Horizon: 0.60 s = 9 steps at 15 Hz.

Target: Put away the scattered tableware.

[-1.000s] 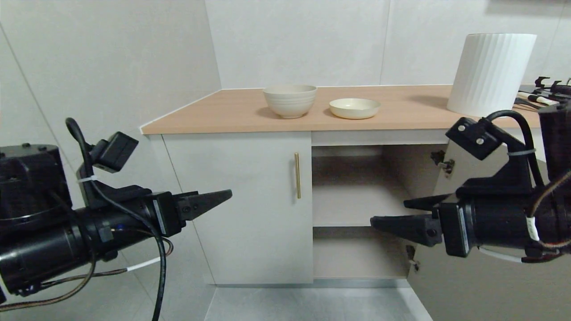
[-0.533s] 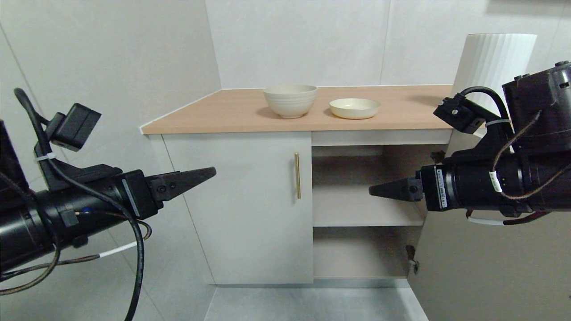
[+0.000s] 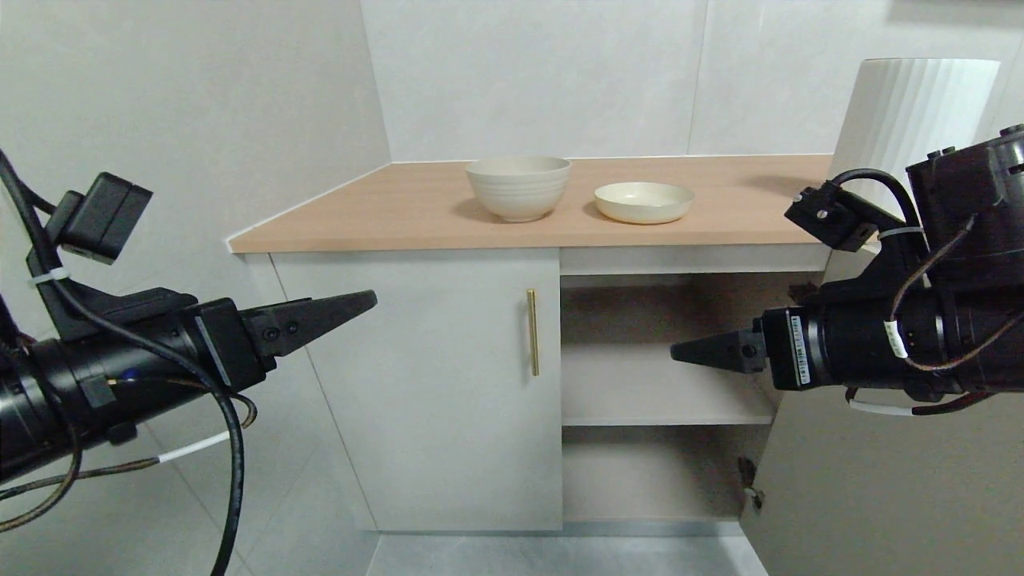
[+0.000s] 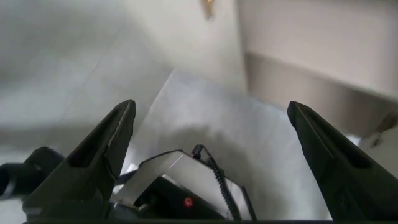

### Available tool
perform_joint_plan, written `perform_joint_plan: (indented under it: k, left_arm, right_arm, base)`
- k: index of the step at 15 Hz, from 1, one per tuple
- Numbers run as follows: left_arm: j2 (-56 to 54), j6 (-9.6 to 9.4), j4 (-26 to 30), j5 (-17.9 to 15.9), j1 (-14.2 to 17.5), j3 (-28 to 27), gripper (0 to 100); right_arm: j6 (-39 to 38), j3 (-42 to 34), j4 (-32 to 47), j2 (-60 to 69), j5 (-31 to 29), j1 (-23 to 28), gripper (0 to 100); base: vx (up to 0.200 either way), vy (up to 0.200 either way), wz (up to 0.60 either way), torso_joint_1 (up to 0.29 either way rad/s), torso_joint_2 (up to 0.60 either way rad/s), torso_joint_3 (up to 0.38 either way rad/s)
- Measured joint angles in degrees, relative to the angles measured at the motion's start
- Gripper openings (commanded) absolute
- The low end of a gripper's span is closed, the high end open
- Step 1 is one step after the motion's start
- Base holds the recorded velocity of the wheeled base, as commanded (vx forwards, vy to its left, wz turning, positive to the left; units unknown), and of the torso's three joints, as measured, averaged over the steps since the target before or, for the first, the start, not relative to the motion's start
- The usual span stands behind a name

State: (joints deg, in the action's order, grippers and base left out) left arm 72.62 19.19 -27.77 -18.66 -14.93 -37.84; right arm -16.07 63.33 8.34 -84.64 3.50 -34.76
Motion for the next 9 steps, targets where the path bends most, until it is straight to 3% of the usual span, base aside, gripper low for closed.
perform_joint_plan:
  k: [3,9]
  left_arm:
    - [-0.02,0.0,0.0,0.04,0.11,0.0,100]
    - [-1.07,0.02,-0.12,-0.02,0.02,0.05,100]
  right_arm:
    - [0.23,-0.24,0.02,0.07,-0.82,-0.05,100]
    - [1.01,-0.73,-0.02,1.23,-0.82,-0.16,100]
  base:
    - [0.2,0.0,0.0,0.001,0.0,0.009]
    - [0.0,0.0,0.0,0.0,0.0,0.0]
